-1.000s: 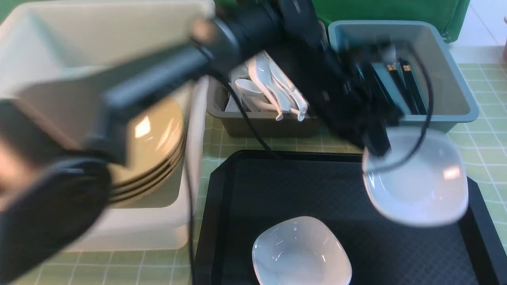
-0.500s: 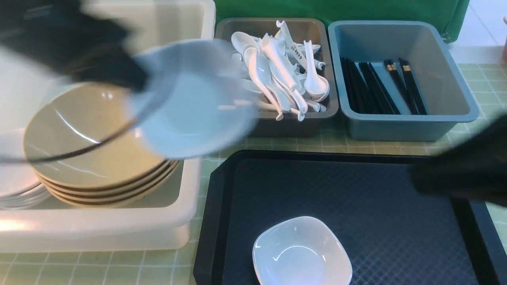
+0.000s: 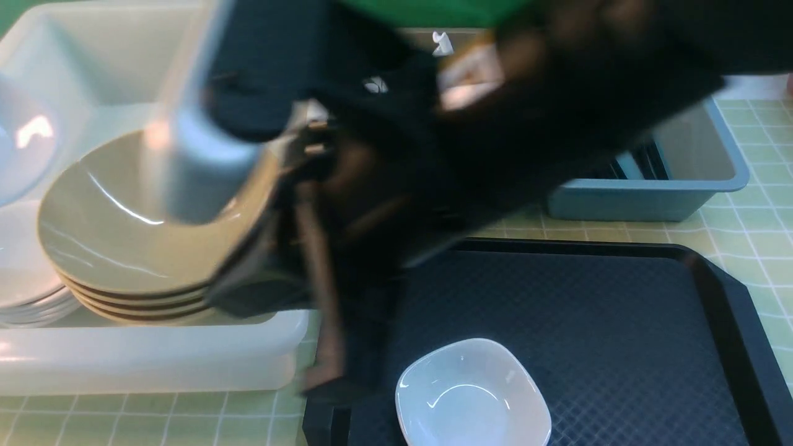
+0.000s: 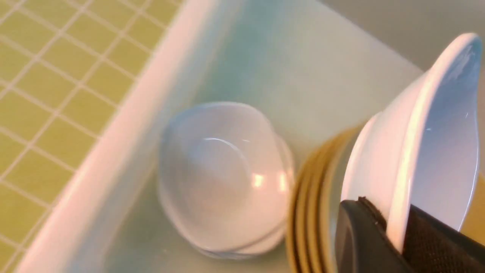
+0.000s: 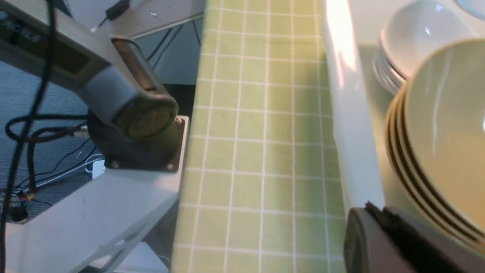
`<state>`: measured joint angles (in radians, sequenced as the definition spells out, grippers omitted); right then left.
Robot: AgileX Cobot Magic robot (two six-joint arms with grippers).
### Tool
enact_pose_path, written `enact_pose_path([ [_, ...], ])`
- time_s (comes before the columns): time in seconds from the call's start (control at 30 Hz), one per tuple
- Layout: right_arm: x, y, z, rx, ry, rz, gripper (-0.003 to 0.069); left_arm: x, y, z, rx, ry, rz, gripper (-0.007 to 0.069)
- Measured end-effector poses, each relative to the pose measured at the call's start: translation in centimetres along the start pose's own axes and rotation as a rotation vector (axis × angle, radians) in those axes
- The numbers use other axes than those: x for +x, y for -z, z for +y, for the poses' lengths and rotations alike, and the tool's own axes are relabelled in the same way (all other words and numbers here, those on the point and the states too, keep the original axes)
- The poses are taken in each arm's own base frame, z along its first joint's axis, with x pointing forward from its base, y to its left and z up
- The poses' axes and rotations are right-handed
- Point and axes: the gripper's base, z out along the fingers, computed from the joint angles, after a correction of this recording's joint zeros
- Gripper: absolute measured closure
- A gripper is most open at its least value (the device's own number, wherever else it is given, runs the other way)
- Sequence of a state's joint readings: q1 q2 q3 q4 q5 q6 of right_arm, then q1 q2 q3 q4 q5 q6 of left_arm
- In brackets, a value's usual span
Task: On green table put chopsticks spoon bowls plates into blue grey white boxes.
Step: 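Place the white bowl into the white bin with the other dishes with the left gripper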
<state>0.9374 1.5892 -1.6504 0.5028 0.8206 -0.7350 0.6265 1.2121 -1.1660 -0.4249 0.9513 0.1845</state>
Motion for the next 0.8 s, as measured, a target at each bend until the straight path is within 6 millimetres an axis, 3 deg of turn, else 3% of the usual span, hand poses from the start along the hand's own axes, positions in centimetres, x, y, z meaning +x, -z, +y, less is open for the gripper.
enact_pose_path([
  [0.23,0.1,-1.6,-0.8,-0.004,-0.006,0.023,0.0612,-1.0,-4.4,3.7,-0.138,0.121,0.13,0.0609],
  [0.43,0.1,-1.7,-0.8,-0.011,-0.005,0.033,0.0612,-0.7,-8.3,5.2,-0.156,0.172,0.233,0.0609],
  [0.63,0.2,-1.7,-0.7,-0.02,-0.005,0.043,0.0612,-0.2,-11.2,4.9,-0.144,0.153,0.296,0.0599],
  [0.8,0.2,-1.7,-0.7,-0.02,-0.005,0.043,0.0612,0.3,-12.9,4.0,-0.169,0.08,0.344,0.0478],
])
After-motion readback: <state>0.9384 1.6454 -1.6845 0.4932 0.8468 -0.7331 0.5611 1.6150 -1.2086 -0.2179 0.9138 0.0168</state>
